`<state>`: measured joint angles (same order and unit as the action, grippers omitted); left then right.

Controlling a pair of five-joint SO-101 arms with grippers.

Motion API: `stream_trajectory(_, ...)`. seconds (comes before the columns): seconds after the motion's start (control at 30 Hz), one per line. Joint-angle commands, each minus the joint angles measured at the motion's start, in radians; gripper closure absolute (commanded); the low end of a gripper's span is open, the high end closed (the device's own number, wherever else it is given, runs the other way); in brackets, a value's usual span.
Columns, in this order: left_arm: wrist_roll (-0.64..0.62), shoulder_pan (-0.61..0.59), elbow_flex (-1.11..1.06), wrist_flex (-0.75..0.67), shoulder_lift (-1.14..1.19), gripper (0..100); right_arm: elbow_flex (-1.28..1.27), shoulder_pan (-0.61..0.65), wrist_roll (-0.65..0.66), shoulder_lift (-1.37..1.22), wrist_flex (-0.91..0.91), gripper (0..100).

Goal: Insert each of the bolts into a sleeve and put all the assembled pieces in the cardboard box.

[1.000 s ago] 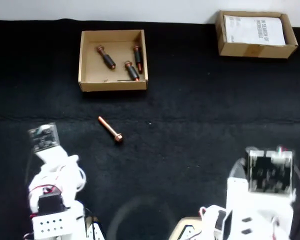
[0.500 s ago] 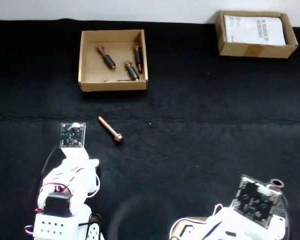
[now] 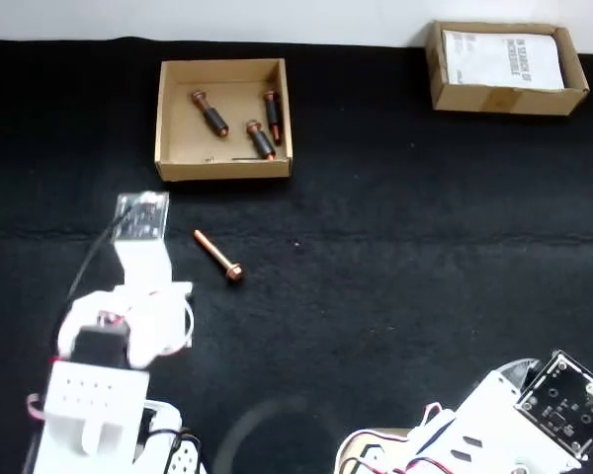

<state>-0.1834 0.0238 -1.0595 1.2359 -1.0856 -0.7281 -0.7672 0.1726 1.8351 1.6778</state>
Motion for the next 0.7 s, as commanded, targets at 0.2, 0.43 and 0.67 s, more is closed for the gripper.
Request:
stream_trajectory(0.2, 0.044, 0.077, 0.243, -0.095, 0.552, 99, -0.148, -0.016, 0.061, 0.001, -0.191, 99.1)
stream_trajectory(0.43, 0.04, 0.079, 0.449, -0.13, 0.897, 99, -0.364, -0.111, 0.091, 0.001, -0.504, 99.1)
stream_trajectory(0.67, 0.04, 0.076, 0.627, -0.157, 1.173, 99, -0.478, -0.22, 0.115, 0.001, -0.682, 99.1)
